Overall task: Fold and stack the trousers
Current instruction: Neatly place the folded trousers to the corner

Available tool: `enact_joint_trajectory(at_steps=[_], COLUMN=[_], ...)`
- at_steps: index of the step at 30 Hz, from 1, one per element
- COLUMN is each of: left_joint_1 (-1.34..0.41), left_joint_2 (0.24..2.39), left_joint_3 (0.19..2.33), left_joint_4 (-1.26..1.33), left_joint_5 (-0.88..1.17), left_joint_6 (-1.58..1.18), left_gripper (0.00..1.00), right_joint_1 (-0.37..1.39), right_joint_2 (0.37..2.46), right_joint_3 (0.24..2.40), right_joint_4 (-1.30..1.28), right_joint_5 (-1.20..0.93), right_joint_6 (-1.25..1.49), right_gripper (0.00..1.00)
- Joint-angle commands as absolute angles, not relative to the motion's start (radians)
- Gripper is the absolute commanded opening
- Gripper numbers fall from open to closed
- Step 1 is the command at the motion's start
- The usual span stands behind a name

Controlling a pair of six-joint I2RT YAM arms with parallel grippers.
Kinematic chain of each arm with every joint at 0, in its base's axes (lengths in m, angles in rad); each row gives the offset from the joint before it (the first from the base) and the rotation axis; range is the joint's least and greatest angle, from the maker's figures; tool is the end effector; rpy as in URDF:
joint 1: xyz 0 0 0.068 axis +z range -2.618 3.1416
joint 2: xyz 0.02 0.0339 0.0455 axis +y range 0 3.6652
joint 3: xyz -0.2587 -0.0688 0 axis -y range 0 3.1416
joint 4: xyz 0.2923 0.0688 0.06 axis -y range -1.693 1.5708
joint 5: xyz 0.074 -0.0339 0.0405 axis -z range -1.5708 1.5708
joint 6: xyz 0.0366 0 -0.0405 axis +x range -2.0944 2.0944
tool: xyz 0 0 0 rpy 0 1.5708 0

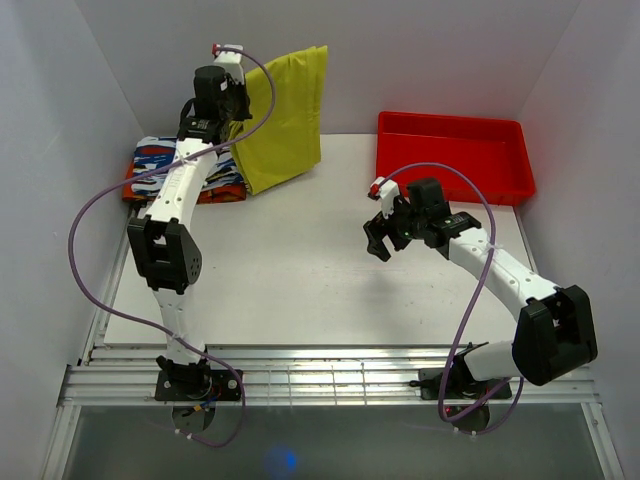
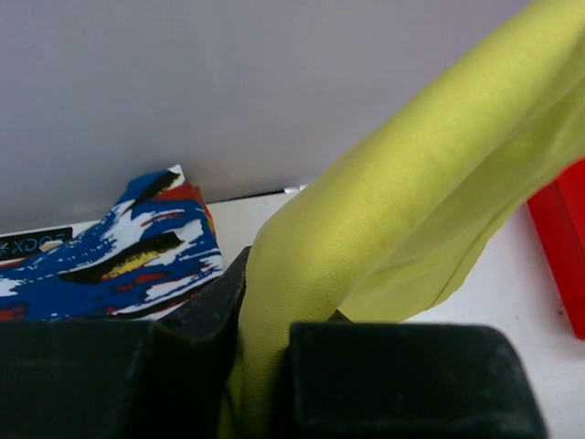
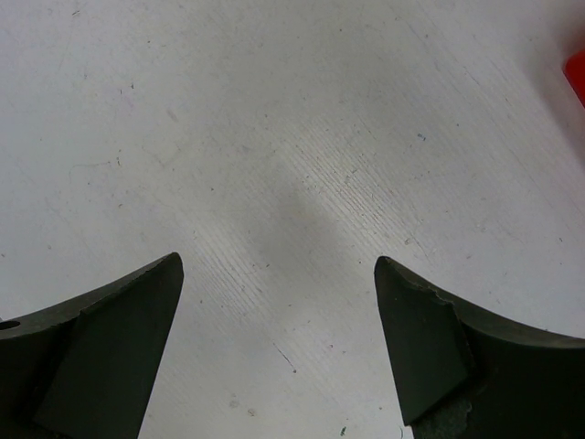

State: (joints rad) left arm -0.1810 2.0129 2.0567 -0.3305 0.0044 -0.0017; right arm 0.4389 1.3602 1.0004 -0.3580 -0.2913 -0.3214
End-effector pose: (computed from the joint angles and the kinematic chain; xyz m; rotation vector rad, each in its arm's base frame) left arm 0.5175 -0.0949 0.3888 0.1695 1.8518 -0.1309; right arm 0.3058 0.1552 0.2480 -0.9862 2.0589 0.3943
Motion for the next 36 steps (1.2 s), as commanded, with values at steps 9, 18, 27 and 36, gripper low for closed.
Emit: enact_joint_trajectory(at_steps=[9,18,27,36], left_joint_1=[-0.086,0.112,0.383,0.437], left_joint_2=[1.951,1.914,1.979,2.123], left_joint_3=[2.181,2.091,2.043,1.982], left_joint_4=[-0.224,-0.273,-0.301,-0.347], left_joint_5=[-0.1,-0.081,0.083,0.313], left_joint_6=[-0.075,-0.265,-0.374,-0.281], left_gripper=[0.0,0.0,0.0,0.0], right_joint_1=[0.436,0.436,0.436,0.436], right_joint_2=[1.374,1.396,1.434,1.471], right_joint_3=[1.002,1.017,1.038,1.065], right_joint_4=[-0.345,-0.351,-0.374,-0.408], right_joint_5=[-0.301,-0.311,-0.318,-0.318], right_joint_6=[-0.316,-0.31,-0.311,-0.321], right_gripper=[0.9,0.9,0.9,0.9])
